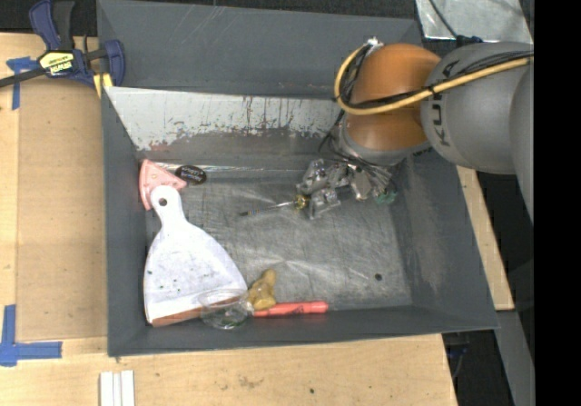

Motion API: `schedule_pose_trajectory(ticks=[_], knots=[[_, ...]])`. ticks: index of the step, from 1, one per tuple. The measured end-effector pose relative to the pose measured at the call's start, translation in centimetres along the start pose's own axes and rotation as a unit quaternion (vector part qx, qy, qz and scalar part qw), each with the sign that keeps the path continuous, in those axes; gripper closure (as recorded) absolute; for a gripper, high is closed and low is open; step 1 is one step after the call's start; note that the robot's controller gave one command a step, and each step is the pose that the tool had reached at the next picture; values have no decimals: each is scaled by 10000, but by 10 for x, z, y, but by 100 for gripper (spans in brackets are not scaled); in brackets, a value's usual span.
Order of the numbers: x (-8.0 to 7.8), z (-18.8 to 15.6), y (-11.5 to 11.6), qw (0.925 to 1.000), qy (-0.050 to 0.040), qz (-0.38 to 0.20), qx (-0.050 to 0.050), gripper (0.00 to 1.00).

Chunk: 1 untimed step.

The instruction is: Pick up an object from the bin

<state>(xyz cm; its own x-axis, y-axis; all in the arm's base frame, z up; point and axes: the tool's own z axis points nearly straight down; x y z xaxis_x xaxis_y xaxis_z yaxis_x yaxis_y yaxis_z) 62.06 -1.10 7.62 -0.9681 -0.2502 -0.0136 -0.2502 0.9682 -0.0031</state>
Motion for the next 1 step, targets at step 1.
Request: schedule_pose_trajectory(ticks=[1], knots=[[0,0,0,10000,0,2,-1,100]])
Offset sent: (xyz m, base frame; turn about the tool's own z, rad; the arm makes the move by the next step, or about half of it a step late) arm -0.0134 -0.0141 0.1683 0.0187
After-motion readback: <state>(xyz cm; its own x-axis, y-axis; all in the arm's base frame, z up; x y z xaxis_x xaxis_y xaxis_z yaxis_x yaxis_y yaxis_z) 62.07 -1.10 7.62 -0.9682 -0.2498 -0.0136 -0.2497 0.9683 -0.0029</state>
